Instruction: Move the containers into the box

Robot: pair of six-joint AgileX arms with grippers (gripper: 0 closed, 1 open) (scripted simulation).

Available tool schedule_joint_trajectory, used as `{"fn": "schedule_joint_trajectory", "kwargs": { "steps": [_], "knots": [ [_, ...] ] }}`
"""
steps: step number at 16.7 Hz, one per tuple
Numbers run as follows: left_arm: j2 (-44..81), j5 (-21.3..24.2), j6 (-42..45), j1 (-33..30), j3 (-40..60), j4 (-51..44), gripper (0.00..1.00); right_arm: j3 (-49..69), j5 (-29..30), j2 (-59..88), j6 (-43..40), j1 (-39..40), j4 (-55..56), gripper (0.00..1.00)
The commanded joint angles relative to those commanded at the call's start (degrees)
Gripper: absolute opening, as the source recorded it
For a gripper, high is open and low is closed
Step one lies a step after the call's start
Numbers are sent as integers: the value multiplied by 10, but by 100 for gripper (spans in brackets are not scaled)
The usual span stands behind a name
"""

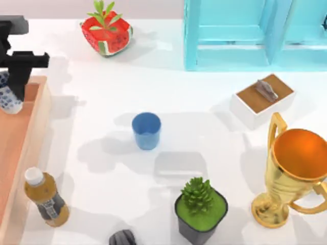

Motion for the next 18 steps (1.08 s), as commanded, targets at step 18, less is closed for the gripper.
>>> {"fn": "schedule_joint_trajectory", "kwargs": {
  "steps": [18],
  "knots": [
    [-365, 33, 291, 307, -351, 57, 0, 0, 0, 0, 0, 0, 0, 100]
  ]
}}
